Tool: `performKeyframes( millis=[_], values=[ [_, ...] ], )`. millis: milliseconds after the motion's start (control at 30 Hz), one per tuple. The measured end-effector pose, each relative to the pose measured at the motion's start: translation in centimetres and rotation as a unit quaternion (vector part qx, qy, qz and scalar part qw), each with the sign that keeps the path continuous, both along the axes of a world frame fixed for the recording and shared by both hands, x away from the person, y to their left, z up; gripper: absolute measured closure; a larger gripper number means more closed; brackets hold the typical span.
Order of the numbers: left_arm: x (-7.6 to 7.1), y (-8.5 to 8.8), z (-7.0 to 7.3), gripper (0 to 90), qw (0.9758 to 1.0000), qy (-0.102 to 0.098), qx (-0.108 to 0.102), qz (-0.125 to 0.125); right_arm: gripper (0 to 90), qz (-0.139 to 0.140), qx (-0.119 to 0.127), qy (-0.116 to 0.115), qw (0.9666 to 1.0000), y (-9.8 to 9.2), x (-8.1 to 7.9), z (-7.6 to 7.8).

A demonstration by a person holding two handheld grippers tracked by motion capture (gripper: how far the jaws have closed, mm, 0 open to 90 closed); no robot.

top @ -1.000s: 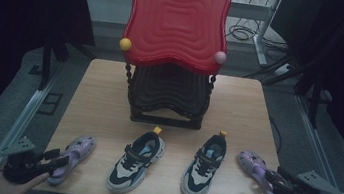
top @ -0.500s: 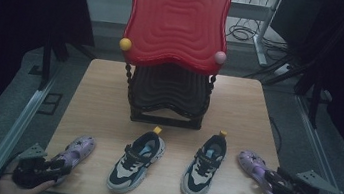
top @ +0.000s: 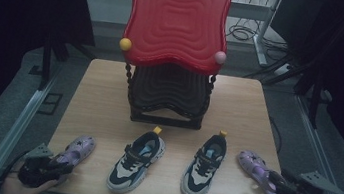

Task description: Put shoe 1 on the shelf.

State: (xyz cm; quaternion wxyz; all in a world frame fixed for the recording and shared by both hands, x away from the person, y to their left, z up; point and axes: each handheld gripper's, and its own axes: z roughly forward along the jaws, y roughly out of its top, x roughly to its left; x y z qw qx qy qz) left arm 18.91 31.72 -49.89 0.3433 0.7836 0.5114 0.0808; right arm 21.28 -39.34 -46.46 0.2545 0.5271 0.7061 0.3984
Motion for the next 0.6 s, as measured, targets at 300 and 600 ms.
performKeyframes(
  millis=[300, 600],
  values=[
    [0.0, 0.2, -0.1, 83.6, 0.9999, 0.002, -0.01, 0.008, 57.5, 0.047, 0.011, 0.045, 0.9978, -0.6, 0.1, -0.7],
    [0.1, 0.4, -0.1, 83.9, 0.9998, 0.006, -0.017, 0.004, 68.7, 0.071, 0.0, 0.078, 0.9944, 0.3, 1.1, -2.3]
  ],
)
